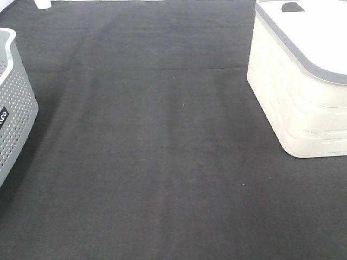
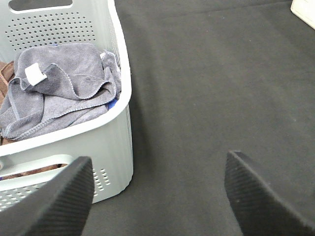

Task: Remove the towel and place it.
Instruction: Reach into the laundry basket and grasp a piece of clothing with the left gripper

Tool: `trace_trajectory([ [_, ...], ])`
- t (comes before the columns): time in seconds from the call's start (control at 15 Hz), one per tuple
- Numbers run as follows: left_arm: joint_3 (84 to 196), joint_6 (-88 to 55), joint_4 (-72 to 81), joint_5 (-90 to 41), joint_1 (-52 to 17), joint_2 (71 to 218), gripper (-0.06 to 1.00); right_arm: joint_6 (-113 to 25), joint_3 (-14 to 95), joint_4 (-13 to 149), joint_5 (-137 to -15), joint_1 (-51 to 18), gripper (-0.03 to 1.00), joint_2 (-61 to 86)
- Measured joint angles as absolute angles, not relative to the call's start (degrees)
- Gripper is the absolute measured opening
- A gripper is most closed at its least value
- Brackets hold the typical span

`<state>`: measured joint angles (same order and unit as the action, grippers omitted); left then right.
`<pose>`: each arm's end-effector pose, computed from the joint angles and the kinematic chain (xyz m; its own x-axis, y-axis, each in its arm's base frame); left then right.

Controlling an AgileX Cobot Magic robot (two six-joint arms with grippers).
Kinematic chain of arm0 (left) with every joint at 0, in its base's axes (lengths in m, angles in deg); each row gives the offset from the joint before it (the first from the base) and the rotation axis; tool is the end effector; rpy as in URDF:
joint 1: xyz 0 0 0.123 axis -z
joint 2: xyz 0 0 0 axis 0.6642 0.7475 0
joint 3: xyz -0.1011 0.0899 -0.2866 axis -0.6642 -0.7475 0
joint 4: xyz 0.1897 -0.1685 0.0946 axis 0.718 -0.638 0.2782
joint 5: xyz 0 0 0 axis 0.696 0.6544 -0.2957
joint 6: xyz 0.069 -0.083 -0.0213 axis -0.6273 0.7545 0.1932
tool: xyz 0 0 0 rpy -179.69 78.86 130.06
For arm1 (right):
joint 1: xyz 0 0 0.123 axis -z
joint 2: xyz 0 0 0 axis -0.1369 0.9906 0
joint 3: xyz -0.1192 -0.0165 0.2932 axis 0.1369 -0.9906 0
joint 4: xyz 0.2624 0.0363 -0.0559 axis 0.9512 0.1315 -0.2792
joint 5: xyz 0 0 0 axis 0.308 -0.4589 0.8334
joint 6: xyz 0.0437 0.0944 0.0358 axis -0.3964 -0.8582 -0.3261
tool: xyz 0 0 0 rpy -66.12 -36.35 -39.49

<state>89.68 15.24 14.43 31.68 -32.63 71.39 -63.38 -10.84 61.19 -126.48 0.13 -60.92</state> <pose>-0.0055 -0.0049 0.2814 -0.4279 0.0766 -0.9006 0.2069 0.9782 -0.0152 -0.0033 0.0012 0.2791 -0.4274 -0.1131 -0.8970 -0.1712 0.9843 -0.0425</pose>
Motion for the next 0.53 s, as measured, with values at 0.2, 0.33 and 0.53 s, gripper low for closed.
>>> trace_trajectory([
  [0.2,89.68,15.24,14.43,31.68,-32.63,71.39,0.69,-63.38,-10.84,61.19,-126.48,0.13,0.67,-60.92],
  [0.33,89.68,15.24,14.43,31.68,-32.63,71.39,0.69,-63.38,-10.84,61.19,-126.48,0.13,0.67,-60.92],
  [0.53,89.68,15.24,14.43,31.68,-32.63,71.39,0.69,-63.38,-10.84,61.19,-126.48,0.13,0.67,-60.92],
])
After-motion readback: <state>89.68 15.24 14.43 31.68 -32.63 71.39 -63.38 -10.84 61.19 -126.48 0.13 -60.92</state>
